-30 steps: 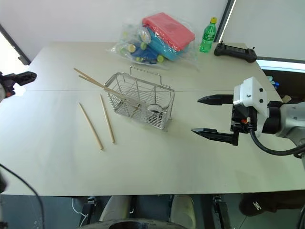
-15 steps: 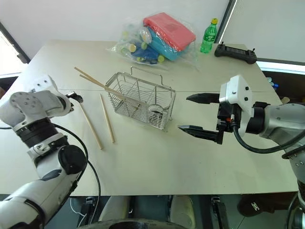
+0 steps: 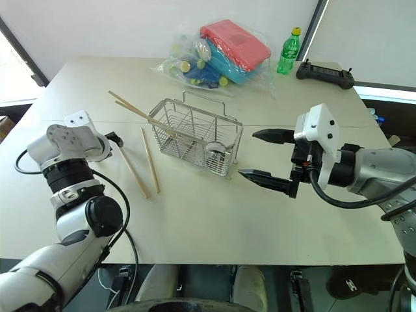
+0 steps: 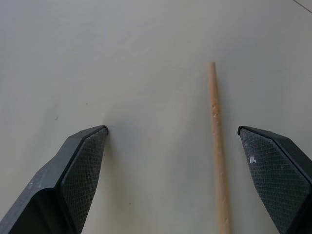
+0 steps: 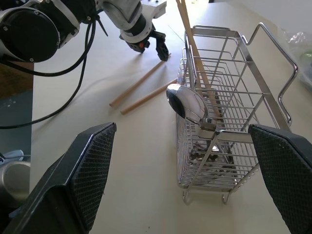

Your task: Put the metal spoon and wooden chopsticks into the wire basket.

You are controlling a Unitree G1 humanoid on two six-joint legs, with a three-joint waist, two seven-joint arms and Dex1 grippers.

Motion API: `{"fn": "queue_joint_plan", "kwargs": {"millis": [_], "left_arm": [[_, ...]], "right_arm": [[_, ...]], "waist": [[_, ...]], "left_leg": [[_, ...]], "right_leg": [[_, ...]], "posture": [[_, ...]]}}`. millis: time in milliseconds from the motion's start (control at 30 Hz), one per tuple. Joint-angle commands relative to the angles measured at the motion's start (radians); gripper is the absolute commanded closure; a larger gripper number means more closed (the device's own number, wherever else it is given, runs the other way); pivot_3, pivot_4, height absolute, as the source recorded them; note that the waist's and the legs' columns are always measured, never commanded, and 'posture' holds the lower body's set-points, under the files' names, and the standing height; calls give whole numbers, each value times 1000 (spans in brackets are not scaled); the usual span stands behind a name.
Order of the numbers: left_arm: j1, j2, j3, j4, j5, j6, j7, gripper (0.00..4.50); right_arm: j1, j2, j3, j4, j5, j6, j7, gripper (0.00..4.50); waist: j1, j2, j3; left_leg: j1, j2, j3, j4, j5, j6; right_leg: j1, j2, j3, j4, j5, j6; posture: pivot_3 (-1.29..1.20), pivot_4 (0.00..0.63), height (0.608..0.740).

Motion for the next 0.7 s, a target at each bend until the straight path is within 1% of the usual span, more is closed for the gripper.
{"fn": "queue_joint_plan", "kwargs": {"millis": [33,133,233,333,400,433,467,567,600,700], "left_arm": [[-17,1,-29,129,-14,-76,-28,0],[-28,9,-39,199,-19,-122,-24,0],[-33,3,-18,245,-32,-148,1,0],[-42,-27,66,263,-65,-162,62,752],[-47,-45,102,260,-77,-164,92,1721],[-48,-52,115,256,-83,-164,104,2315],[-49,-58,126,255,-88,-165,115,2611],[-53,-71,156,252,-108,-167,141,4092],[-55,-75,167,250,-115,-168,149,4467],[-59,-82,185,247,-135,-166,173,4467]], "right_arm": [[7,2,-48,-36,24,-6,-26,51],[14,-1,-57,-37,34,-5,-40,51],[19,-7,-64,-37,42,-5,-48,51],[24,-13,-71,-39,49,-3,-50,0],[24,-18,-76,-37,54,-1,-49,0],[25,-19,-79,-36,58,1,-49,0],[24,-21,-82,-35,60,2,-50,0],[20,-25,-84,-30,66,6,-51,0],[17,-26,-83,-29,67,7,-52,0],[10,-30,-80,-25,70,7,-55,0]], "waist": [[0,1,-1],[1,4,-2],[1,6,-4],[0,8,-5],[4,10,-5],[6,10,-6],[12,10,-6],[27,10,-6],[29,10,-6],[33,10,-6]], "left_leg": [[0,0,0,0,0,0],[0,0,0,0,0,0],[1,0,0,0,0,0],[1,0,0,0,0,0],[1,0,0,0,0,0],[1,0,0,0,0,0],[1,0,0,0,0,0],[0,-1,0,0,0,0],[0,-1,0,0,0,0],[0,-1,0,0,0,0]], "right_leg": [[0,0,0,0,0,0],[0,0,0,0,0,0],[1,0,0,0,0,0],[1,0,0,0,0,0],[1,0,0,0,0,0],[1,-1,0,0,0,0],[1,-1,0,0,0,1],[1,-1,-1,-1,0,1],[2,-1,-1,-1,0,0],[2,-1,-1,-3,0,0]], "posture": [[0,150,678],[0,150,678],[0,150,678],[0,150,678],[0,150,678],[0,150,678],[0,150,678],[0,150,678],[0,150,678],[0,150,678]]}}
